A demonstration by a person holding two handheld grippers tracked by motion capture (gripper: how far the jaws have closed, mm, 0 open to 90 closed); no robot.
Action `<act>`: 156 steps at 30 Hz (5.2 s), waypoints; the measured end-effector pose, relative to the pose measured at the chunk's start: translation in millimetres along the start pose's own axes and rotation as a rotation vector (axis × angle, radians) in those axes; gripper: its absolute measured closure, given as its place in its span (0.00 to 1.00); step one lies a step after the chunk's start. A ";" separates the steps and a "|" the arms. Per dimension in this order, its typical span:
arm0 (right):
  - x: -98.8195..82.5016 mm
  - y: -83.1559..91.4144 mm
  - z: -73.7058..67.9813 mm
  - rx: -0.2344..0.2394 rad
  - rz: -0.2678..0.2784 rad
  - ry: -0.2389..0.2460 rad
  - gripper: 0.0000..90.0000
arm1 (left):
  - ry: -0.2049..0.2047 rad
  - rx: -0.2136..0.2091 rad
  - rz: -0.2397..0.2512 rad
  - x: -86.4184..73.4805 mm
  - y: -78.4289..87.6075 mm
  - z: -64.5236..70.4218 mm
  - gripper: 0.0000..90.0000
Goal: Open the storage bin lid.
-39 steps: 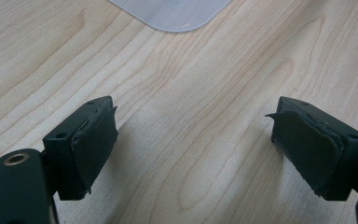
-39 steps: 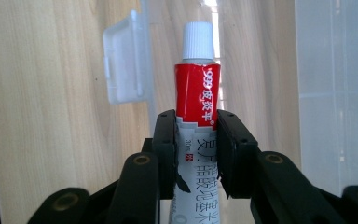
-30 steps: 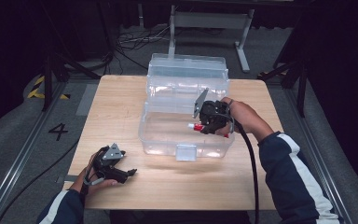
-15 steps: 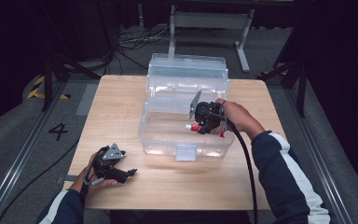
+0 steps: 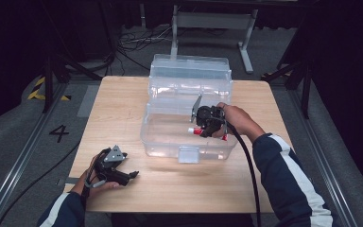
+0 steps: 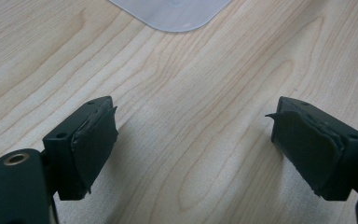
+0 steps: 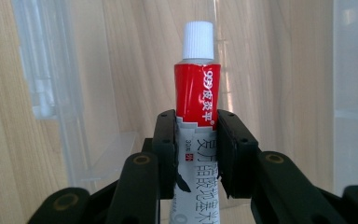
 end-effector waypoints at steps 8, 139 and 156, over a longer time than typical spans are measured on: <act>-6.0 -8.8 0.9 0.016 -0.020 -0.016 0.79 | 0.000 0.000 0.000 0.0 0.0 0.0 0.16; -45.1 85.8 32.3 -0.285 0.646 -0.299 0.52 | -0.009 0.071 -0.078 14.5 7.2 0.0 0.22; -33.3 95.5 70.0 -0.359 0.606 -0.332 0.49 | -0.113 0.113 0.085 85.2 37.3 14.1 0.22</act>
Point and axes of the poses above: each handheld gripper's, and its own axes: y roughly backward along the jaws, x roughly out of its top, z roughly to its right, the point moved 8 cm from there along -y, roughly forward along the jaws, and after that the axes turned 6 degrees about -x, right-handed, at the moved point
